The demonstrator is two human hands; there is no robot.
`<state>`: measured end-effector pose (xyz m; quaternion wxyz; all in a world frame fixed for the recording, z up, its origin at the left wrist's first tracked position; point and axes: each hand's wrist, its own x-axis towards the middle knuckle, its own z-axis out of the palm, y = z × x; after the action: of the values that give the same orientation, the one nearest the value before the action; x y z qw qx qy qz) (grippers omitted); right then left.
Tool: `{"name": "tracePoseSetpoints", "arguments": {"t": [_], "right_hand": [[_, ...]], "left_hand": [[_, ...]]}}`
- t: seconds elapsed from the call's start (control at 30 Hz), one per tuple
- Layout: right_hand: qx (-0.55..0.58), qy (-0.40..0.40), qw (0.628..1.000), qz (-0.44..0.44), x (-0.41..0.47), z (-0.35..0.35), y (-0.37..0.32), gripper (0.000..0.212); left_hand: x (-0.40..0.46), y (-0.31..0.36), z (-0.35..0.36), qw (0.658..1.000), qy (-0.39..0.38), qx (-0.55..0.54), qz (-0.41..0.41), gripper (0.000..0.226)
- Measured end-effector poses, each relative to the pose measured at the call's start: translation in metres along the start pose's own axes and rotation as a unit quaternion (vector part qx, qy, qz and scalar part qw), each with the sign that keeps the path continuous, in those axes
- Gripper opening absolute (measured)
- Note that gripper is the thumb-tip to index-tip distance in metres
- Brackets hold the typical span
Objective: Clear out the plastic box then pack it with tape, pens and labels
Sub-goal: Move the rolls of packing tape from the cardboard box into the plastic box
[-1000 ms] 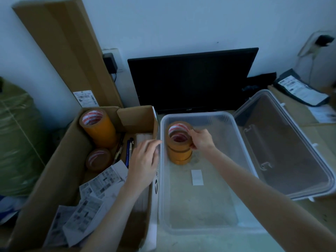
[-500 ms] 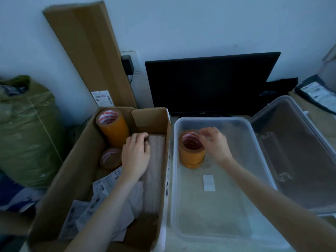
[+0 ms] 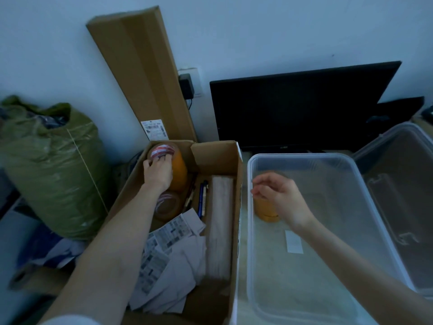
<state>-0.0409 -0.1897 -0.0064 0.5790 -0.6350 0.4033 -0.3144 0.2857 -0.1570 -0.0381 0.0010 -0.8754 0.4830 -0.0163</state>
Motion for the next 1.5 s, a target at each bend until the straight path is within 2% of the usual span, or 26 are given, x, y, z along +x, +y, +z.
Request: {"name": "tracePoseSetpoints", "arguments": {"t": [0.2, 0.3, 0.4, 0.53, 0.7, 0.8, 0.9, 1.03, 1.17, 1.27, 1.37, 1.43, 1.5], "right_hand": [[0.069, 0.002, 0.997, 0.027, -0.002, 0.003, -0.008, 0.016], [0.091, 0.009, 0.995, 0.044, -0.001, 0.002, -0.01, 0.016], [0.108, 0.015, 0.992, 0.061, -0.001, 0.001, -0.013, 0.014], [0.125, -0.007, 0.989, 0.079, -0.007, 0.001, -0.021, 0.024], [0.136, -0.081, 0.982, 0.103, -0.015, 0.001, -0.029, 0.03], [0.182, -0.091, 0.971, 0.122, -0.019, -0.002, -0.027, 0.027], [0.195, -0.09, 0.97, 0.118, -0.021, -0.004, -0.024, 0.024], [0.2, -0.046, 0.973, 0.109, -0.022, -0.007, -0.017, 0.021], [0.213, 0.005, 0.971, 0.109, -0.019, -0.011, -0.01, 0.025], [0.216, 0.013, 0.97, 0.11, -0.019, -0.011, -0.006, 0.024], [0.233, 0.022, 0.965, 0.117, -0.021, -0.01, -0.004, 0.026], [0.243, 0.03, 0.962, 0.12, -0.022, -0.011, -0.003, 0.026], [0.25, 0.035, 0.96, 0.119, -0.023, -0.012, -0.002, 0.026]], "left_hand": [[-0.011, 0.0, -0.01, 0.998, 0.042, 0.004, 0.043, 0.041], [-0.027, 0.005, -0.024, 0.99, 0.091, -0.035, 0.104, 0.041], [-0.051, 0.017, -0.041, 0.969, 0.145, -0.053, 0.193, 0.035], [-0.1, 0.042, -0.063, 0.931, 0.202, -0.064, 0.298, 0.032], [-0.149, 0.077, -0.056, 0.906, 0.209, -0.051, 0.364, 0.04], [-0.159, 0.087, -0.038, 0.909, 0.213, -0.057, 0.355, 0.046], [-0.16, 0.093, -0.027, 0.904, 0.217, -0.075, 0.36, 0.041], [-0.154, 0.097, -0.023, 0.896, 0.226, -0.158, 0.349, 0.036], [-0.12, 0.081, -0.013, 0.923, 0.185, -0.189, 0.278, 0.05], [-0.078, 0.058, -0.002, 0.96, 0.132, -0.166, 0.185, 0.048], [-0.036, 0.03, 0.007, 0.99, 0.065, -0.097, 0.075, 0.055], [-0.018, 0.013, 0.013, 1.0, 0.001, -0.024, 0.017, 0.061], [-0.01, 0.005, 0.019, 0.998, -0.048, 0.036, 0.009, 0.071]]}}
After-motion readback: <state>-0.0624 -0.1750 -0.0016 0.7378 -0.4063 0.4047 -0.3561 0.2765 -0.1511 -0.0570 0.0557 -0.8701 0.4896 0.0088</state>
